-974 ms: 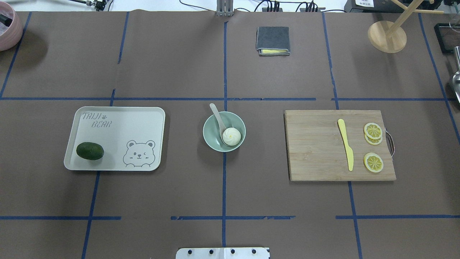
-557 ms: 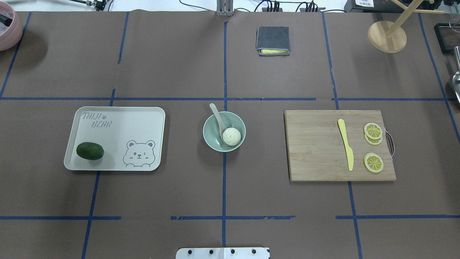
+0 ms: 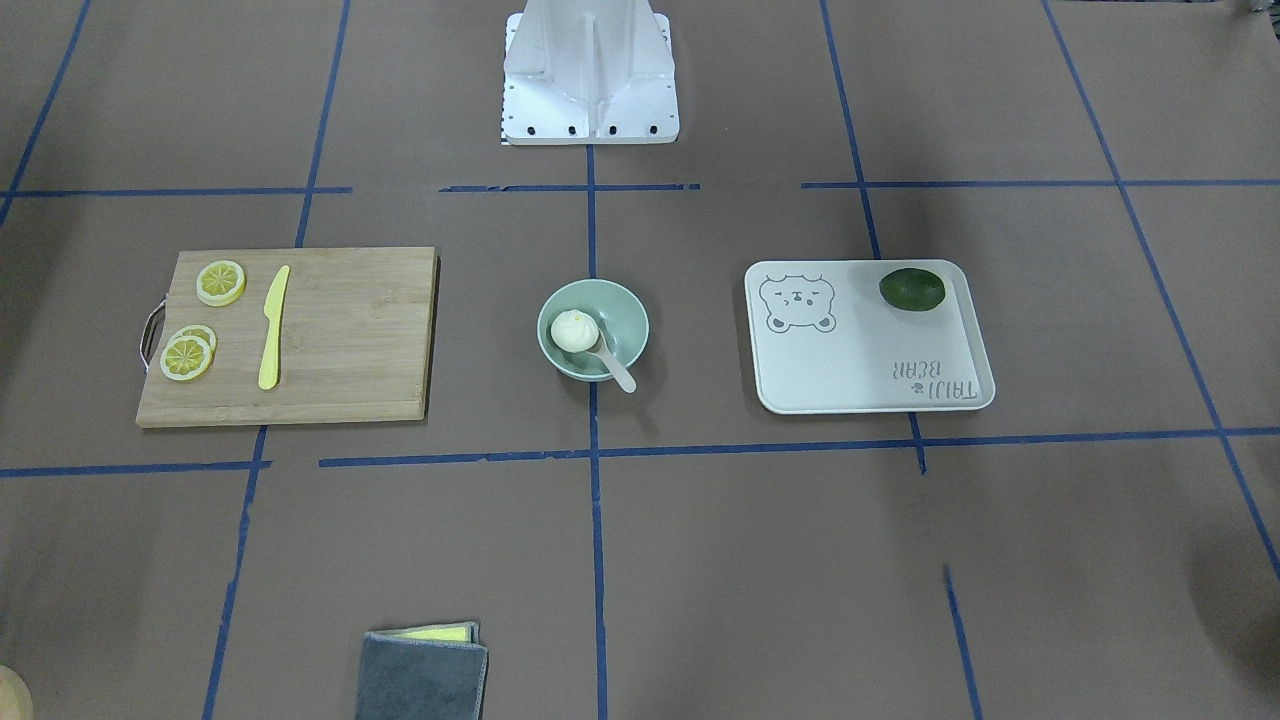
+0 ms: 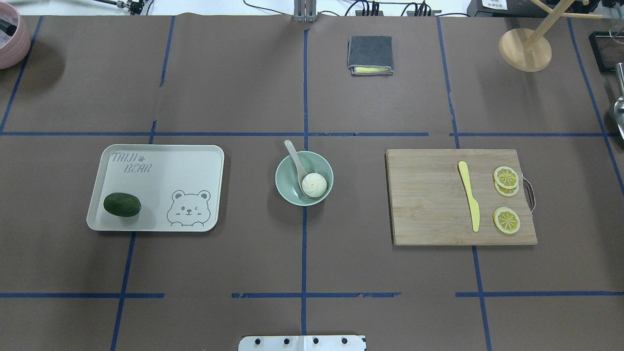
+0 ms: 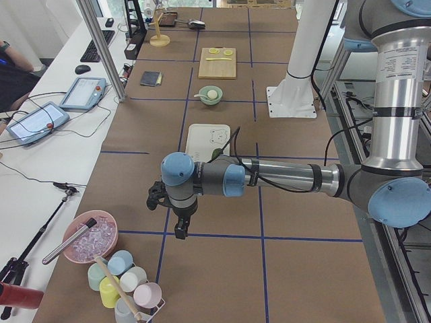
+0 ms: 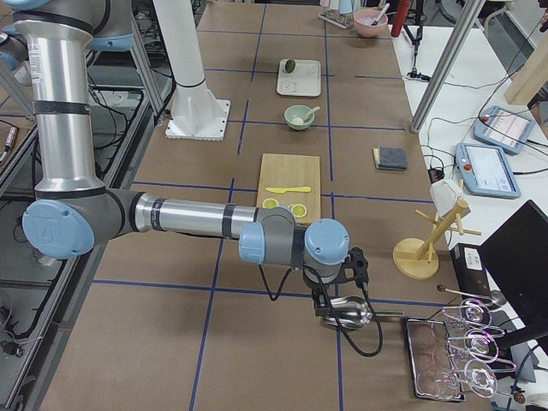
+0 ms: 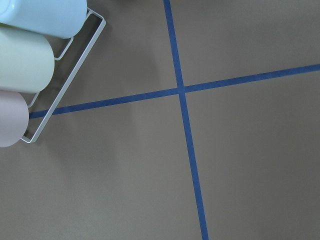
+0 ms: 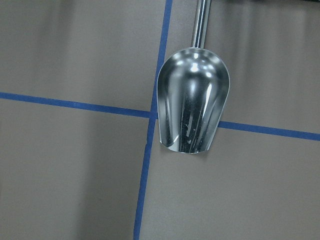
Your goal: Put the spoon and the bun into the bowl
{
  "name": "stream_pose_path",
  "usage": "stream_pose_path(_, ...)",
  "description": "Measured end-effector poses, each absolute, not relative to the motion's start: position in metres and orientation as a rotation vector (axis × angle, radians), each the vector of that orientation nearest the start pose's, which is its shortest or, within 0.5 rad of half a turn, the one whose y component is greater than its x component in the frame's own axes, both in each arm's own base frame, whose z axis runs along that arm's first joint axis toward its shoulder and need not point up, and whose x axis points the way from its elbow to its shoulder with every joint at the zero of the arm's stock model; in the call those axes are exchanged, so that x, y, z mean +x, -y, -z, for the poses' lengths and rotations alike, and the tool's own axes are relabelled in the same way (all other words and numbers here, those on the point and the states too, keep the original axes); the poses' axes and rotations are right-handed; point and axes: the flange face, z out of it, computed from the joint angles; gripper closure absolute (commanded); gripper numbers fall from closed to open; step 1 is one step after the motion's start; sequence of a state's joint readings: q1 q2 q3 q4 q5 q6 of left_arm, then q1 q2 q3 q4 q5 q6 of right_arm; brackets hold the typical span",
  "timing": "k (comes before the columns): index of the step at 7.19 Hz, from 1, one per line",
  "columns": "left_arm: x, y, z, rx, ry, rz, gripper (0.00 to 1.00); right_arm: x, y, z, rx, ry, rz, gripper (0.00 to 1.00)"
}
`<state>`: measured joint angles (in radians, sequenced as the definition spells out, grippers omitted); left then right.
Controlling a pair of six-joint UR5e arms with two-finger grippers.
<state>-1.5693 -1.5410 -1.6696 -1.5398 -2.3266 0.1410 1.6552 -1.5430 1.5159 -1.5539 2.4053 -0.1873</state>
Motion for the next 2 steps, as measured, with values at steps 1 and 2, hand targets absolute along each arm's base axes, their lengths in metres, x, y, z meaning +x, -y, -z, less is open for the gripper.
stream_pose_path(1, -0.0643, 0.4810, -0.6289, 0.088, -0.752, -0.150, 0.00, 0.1017, 0.4963, -0.6646, 0.106, 0.828, 0.094, 0.00)
stream_pose_path(2, -0.0643, 0.4810, -0.6291, 0.088, -0.752, -0.150, 0.00, 0.1017, 0.4963, -0.6642, 0.107, 0.828, 0.094, 0.00)
